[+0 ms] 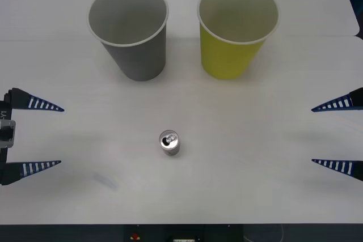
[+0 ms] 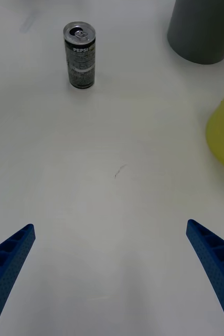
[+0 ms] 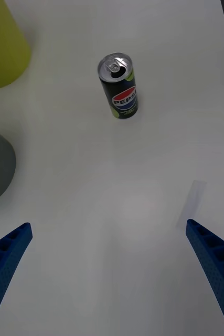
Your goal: Put the can into the green bin and the plastic bottle into the gray bin
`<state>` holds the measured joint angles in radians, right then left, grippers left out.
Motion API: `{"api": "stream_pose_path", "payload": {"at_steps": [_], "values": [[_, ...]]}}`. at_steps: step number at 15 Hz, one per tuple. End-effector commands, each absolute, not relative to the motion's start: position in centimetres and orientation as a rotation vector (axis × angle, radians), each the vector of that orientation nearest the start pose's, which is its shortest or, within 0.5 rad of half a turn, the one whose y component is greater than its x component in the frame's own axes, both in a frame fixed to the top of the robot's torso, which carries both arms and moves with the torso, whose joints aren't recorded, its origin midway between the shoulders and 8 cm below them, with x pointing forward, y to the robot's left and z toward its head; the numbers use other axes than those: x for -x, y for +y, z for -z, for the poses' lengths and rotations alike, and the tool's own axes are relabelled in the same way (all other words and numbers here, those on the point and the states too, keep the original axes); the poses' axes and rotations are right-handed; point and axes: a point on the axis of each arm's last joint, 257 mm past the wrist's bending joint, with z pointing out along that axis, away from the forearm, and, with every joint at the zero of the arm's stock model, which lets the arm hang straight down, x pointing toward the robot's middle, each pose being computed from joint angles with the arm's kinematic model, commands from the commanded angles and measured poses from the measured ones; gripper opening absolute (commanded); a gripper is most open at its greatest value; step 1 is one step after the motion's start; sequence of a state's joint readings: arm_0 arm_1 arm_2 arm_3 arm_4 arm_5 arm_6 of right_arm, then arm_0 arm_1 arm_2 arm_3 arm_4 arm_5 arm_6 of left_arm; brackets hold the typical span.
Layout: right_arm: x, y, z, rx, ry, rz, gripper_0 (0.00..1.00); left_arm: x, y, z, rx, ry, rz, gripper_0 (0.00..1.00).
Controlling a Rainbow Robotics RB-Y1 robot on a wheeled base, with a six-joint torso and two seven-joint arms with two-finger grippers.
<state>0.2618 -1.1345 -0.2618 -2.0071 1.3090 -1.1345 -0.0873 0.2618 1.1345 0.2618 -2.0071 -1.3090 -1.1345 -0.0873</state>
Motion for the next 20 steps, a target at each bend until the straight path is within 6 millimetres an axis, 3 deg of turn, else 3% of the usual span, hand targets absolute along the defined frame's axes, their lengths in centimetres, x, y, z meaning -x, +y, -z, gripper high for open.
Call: {"api": "stream_pose_path", "payload": {"at_steps": [1, 3, 11, 16, 20], "values": [[-34.1, -28.6, 16.7, 1.634, 1.596, -0.209, 1.0, -34.1, 28.6, 16.7, -1.762, 1.444, 0.118, 1.0], [-34.1, -28.6, 16.7, 1.634, 1.596, -0.209, 1.0, -34.4, 28.2, 16.9, -1.69, 1.448, 0.135, 1.0], [-34.1, -28.6, 16.7, 1.634, 1.596, -0.209, 1.0, -34.2, 28.7, 17.4, -1.671, 1.478, 0.147, 1.0], [-34.1, -28.6, 16.7, 1.634, 1.596, -0.209, 1.0, -33.4, 28.7, 18.8, -1.605, 1.527, 0.276, 1.0], [-34.1, -28.6, 16.7, 1.634, 1.596, -0.209, 1.0, -33.5, 27.1, 21.1, -1.48, 1.562, 0.471, 1.0]]}}
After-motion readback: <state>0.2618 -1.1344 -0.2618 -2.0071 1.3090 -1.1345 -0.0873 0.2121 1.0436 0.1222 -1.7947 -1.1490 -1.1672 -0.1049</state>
